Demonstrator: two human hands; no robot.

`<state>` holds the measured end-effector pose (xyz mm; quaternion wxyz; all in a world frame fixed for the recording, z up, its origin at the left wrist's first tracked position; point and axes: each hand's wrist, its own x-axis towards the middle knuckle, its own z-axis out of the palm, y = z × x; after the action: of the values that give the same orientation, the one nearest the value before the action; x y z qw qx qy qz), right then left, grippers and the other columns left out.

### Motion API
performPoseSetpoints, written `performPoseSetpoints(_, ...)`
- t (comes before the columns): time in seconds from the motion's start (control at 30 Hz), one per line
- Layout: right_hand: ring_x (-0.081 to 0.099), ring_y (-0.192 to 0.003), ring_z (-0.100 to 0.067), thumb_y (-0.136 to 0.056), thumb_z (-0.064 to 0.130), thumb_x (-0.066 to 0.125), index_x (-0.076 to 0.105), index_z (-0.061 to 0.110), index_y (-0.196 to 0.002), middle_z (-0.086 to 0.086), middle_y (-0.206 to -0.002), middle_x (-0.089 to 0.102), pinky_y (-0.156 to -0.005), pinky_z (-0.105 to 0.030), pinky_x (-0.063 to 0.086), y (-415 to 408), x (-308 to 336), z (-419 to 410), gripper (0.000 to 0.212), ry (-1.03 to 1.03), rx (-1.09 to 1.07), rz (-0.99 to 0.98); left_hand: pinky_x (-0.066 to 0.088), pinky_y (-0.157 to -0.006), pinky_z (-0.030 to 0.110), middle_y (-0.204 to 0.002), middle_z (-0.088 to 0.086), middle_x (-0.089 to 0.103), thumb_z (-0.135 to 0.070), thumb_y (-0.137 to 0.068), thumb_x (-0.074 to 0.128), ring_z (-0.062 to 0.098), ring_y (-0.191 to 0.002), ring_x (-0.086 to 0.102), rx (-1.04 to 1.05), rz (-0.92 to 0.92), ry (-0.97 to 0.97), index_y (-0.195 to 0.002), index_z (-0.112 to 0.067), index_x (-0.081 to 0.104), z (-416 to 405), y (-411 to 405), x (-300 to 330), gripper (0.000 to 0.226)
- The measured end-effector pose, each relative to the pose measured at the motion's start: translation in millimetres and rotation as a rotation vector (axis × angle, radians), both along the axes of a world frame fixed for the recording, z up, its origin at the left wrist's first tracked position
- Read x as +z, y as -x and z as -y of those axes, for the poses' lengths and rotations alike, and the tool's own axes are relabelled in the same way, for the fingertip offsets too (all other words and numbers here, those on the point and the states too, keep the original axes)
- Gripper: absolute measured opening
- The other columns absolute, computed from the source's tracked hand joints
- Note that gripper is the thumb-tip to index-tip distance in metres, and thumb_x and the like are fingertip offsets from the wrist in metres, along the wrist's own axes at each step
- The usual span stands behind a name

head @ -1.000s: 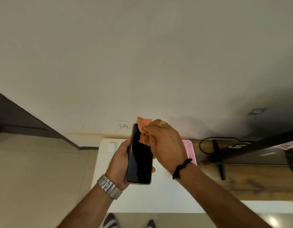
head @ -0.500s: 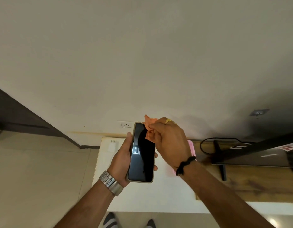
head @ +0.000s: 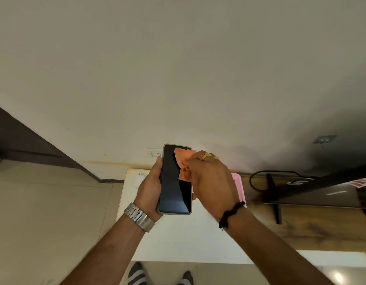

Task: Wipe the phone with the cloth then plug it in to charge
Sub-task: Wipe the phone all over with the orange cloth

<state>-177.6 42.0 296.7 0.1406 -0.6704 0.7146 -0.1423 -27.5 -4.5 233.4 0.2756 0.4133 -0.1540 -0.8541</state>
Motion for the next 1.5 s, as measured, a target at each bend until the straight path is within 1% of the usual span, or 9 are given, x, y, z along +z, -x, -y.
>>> performPoseSetpoints(0.17, 0.059, -0.056, -0.008, -0.065, 0.0, 0.088, 0.072, 0.013, -0.085, 0.001, -0.072, 0.067, -0.057, -0.019, 0.057, -20.5, 7.0, -39.9, 0.029, 0.02, 0.067, 0.147, 0.042, -0.113, 0.06, -0.143, 0.019, 0.062, -0.07, -0.096, 0.039, 0.041, -0.128, 0.061, -0.015, 0.011, -0.028, -0.143, -0.017, 0.06, 4.8, -4.5, 2.8, 0.074)
performPoseSetpoints(0.33, 0.062, -0.093, -0.02, -0.095, 0.009, 0.059, 0.072, 0.015, -0.108, -0.003, -0.105, 0.068, -0.087, -0.033, 0.054, 1.9, 2.9, -6.1, 0.019, 0.051, -0.015, 0.042, 0.06, -0.083, 0.058, -0.136, 0.02, 0.067, -0.066, -0.088, 0.055, 0.045, -0.11, 0.069, 0.006, 0.024, 0.015, -0.138, -0.018, 0.063, -3.4, 1.3, 3.1, 0.07)
performPoseSetpoints(0.53, 0.067, -0.057, -0.019, -0.063, -0.003, 0.09, 0.074, 0.011, -0.089, -0.003, -0.073, 0.069, -0.056, -0.031, 0.063, -22.8, 2.4, -48.1, 0.034, 0.026, 0.046, 0.109, 0.027, -0.121, 0.066, -0.146, 0.016, 0.06, -0.071, -0.099, 0.03, 0.042, -0.136, 0.051, 0.023, -0.028, -0.069, -0.147, -0.019, 0.055, 8.7, -6.1, -2.3, 0.075)
performPoseSetpoints(0.67, 0.06, -0.089, -0.017, -0.097, 0.013, 0.059, 0.068, 0.019, -0.108, -0.001, -0.101, 0.067, -0.079, -0.025, 0.052, -5.3, -1.4, -14.1, 0.016, 0.06, 0.001, -0.008, 0.036, -0.115, 0.068, -0.139, 0.02, 0.065, -0.067, -0.095, 0.046, 0.048, -0.132, 0.056, 0.022, 0.08, 0.041, -0.14, -0.019, 0.062, 4.4, -0.5, -2.0, 0.067)
performPoseSetpoints(0.83, 0.066, -0.052, -0.02, -0.052, 0.005, 0.097, 0.075, 0.012, -0.083, -0.003, -0.069, 0.07, -0.052, -0.028, 0.06, -24.4, -0.7, -51.1, 0.039, 0.033, 0.056, 0.067, 0.042, -0.108, 0.054, -0.147, 0.017, 0.06, -0.068, -0.101, 0.025, 0.037, -0.121, 0.06, 0.018, -0.015, 0.002, -0.148, -0.017, 0.055, 13.2, -4.8, 1.0, 0.075)
performPoseSetpoints(1.07, 0.062, -0.05, -0.022, -0.055, -0.011, 0.089, 0.069, 0.008, -0.075, -0.007, -0.063, 0.064, -0.044, -0.035, 0.058, -18.9, -3.3, -27.8, 0.034, 0.138, 0.025, 0.038, 0.036, -0.117, 0.059, -0.146, 0.018, 0.06, -0.069, -0.099, 0.032, 0.038, -0.13, 0.057, 0.007, -0.099, 0.062, -0.144, -0.016, 0.058, 14.8, 0.2, -1.1, 0.074)
performPoseSetpoints(1.27, 0.061, -0.111, -0.005, -0.1, 0.026, 0.055, 0.057, 0.026, -0.133, 0.002, -0.131, 0.063, -0.095, -0.005, 0.036, -19.6, -23.1, -72.1, 0.033, -0.013, 0.095, 0.156, 0.058, -0.078, 0.042, -0.127, 0.015, 0.068, -0.069, -0.097, 0.031, 0.027, -0.091, 0.066, 0.055, -0.204, 0.015, -0.129, -0.016, 0.07, 13.9, 0.5, -7.0, 0.073)
performPoseSetpoints(1.33, 0.072, -0.092, -0.007, -0.078, 0.018, 0.084, 0.069, 0.01, -0.119, -0.006, -0.111, 0.074, -0.085, -0.003, 0.041, -32.5, -20.8, -66.8, 0.045, 0.047, 0.096, 0.1, 0.057, -0.081, 0.045, -0.13, 0.017, 0.066, -0.069, -0.098, 0.032, 0.028, -0.091, 0.066, 0.05, -0.201, 0.018, -0.138, -0.014, 0.064, 10.6, 6.1, -11.3, 0.075)
performPoseSetpoints(1.5, 0.074, -0.061, -0.01, -0.067, 0.024, 0.091, 0.072, 0.01, -0.098, 0.0, -0.077, 0.077, -0.06, -0.023, 0.058, -46.7, -27.4, -65.6, 0.039, 0.291, 0.142, 0.071, 0.056, -0.084, 0.049, -0.135, 0.019, 0.063, -0.068, -0.101, 0.029, 0.03, -0.092, 0.068, 0.05, -0.204, 0.032, -0.138, -0.015, 0.063, 9.1, 9.6, -15.6, 0.073)
